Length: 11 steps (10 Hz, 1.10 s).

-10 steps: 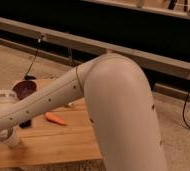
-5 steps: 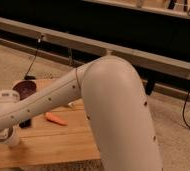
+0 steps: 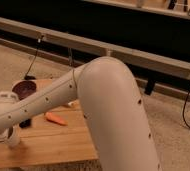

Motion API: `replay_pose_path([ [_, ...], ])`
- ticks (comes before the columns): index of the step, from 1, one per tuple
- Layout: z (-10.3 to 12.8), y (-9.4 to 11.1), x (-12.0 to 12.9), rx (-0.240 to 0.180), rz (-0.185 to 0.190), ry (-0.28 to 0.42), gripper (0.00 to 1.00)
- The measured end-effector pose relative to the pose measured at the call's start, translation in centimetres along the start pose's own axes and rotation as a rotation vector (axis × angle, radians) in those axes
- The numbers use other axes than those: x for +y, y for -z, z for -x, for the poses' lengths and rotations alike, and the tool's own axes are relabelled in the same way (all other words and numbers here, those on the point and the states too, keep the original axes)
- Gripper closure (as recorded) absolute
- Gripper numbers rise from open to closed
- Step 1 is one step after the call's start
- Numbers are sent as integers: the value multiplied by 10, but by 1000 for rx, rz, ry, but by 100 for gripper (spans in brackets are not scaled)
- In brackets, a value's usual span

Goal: Place the white sponge in the ceramic cup

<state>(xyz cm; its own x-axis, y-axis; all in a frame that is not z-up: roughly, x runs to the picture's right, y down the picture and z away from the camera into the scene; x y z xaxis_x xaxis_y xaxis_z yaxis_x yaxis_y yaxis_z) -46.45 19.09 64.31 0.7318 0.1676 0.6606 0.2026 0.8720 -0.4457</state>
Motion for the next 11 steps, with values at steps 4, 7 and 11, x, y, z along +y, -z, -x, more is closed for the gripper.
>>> replay_pose_path([
  [4,-4,9,-8,11,-21,-6,20],
  [7,-5,14,-10,11,-29,-9,20],
  [11,-18,36,-27,84,-85,-38,20],
])
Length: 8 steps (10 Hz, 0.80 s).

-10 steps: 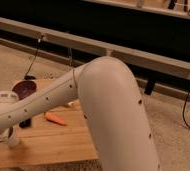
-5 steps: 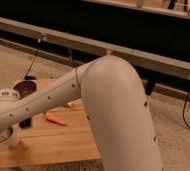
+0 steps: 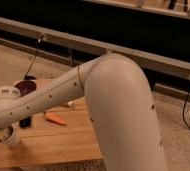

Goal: Place the white sponge in the ceramic cup

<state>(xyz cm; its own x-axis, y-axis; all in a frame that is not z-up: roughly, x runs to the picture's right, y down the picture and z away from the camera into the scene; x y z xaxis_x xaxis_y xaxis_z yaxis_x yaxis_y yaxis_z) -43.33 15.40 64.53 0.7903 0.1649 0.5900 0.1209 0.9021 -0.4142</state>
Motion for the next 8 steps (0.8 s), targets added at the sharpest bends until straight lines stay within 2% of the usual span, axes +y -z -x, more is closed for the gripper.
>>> replay_pose_path([
  [2,-9,14,-16,45,-55,-31,20],
  [4,-23,30,-36,125,-140,-93,20],
  [5,-34,40,-51,193,-216,-154,20],
  [7,-44,53,-70,262,-324,-233,20],
  [8,-51,63,-82,296,-393,-278,20],
])
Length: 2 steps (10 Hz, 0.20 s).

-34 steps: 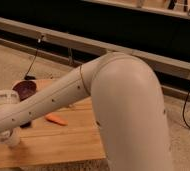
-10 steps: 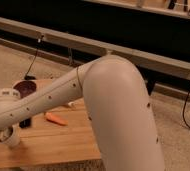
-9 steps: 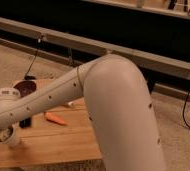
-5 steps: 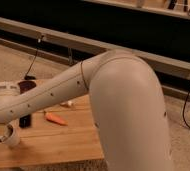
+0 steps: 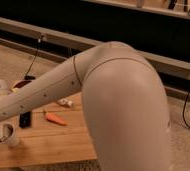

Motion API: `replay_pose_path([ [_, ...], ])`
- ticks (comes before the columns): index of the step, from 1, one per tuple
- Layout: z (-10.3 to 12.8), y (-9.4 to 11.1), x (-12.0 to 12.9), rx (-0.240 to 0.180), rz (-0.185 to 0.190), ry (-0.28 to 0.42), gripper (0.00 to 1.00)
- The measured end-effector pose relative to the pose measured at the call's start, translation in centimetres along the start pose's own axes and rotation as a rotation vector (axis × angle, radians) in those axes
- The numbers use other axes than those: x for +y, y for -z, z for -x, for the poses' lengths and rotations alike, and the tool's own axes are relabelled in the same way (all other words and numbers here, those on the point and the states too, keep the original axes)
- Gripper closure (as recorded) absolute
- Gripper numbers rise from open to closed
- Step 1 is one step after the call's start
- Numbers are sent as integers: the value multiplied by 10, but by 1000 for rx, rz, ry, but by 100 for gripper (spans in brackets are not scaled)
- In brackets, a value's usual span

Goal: Place the white sponge in the ceramic cup

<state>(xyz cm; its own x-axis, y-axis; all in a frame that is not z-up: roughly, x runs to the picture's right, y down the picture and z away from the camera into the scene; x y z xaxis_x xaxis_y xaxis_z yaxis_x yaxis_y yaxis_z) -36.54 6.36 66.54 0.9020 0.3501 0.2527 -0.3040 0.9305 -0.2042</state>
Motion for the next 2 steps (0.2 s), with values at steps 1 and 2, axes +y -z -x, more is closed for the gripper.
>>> replay_pose_path([
  [1,-1,2,-7,11,-30,-24,20],
  [2,-2,3,-13,21,-55,-44,20],
])
